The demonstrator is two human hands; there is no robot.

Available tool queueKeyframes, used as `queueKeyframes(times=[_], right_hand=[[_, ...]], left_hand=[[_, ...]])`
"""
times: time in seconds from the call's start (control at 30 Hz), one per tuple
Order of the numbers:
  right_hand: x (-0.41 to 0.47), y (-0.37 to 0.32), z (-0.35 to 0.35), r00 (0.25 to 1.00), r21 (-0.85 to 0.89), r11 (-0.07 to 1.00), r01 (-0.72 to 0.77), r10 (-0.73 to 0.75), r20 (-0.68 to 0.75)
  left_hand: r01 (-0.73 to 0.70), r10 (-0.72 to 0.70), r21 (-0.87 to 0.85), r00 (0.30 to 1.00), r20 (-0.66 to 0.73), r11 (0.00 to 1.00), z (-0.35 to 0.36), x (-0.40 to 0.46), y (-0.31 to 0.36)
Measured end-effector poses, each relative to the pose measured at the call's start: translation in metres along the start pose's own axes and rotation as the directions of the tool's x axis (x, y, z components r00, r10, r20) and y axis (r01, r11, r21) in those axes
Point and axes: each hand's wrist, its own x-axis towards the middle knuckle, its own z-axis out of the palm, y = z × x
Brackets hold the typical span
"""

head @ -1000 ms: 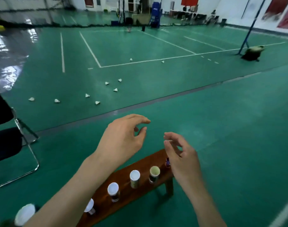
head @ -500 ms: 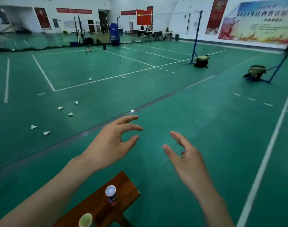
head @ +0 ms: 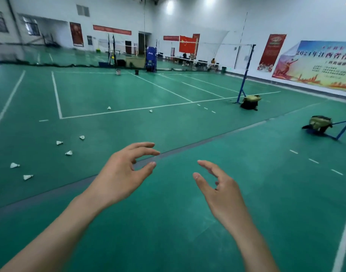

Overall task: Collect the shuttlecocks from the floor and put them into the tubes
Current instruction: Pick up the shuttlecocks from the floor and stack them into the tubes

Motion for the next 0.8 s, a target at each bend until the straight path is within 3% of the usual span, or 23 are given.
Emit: queueKeyframes(times=[0.23,0.37,0.53,0.73,0.8], right_hand=[[0.222,0.054,0.021,0.983,0.039,0.987,0.155,-0.158,0.093],[0.342,0.081,0.056,0.961,0.148,0.966,0.213,-0.234,0.145],[0.491,0.082,0.133,0.901,0.290,0.923,0.251,-0.333,0.278],[0.608,0.065,0.244,0.787,0.456,0.861,0.226,-0.438,0.436],[0.649,0.066,0.285,0.758,0.490,0.842,0.227,-0.469,0.453]], left_hand=[[0.022,-0.013,0.069,0.991,-0.133,0.997,0.045,0.167,-0.047],[0.041,-0.010,0.176,0.985,-0.175,0.984,0.060,0.256,-0.081],[0.220,-0.137,0.241,0.938,-0.317,0.945,0.044,0.347,-0.144],[0.501,-0.353,0.262,0.819,-0.452,0.825,0.000,0.424,-0.230],[0.535,-0.374,0.252,0.792,-0.483,0.806,-0.012,0.454,-0.266]])
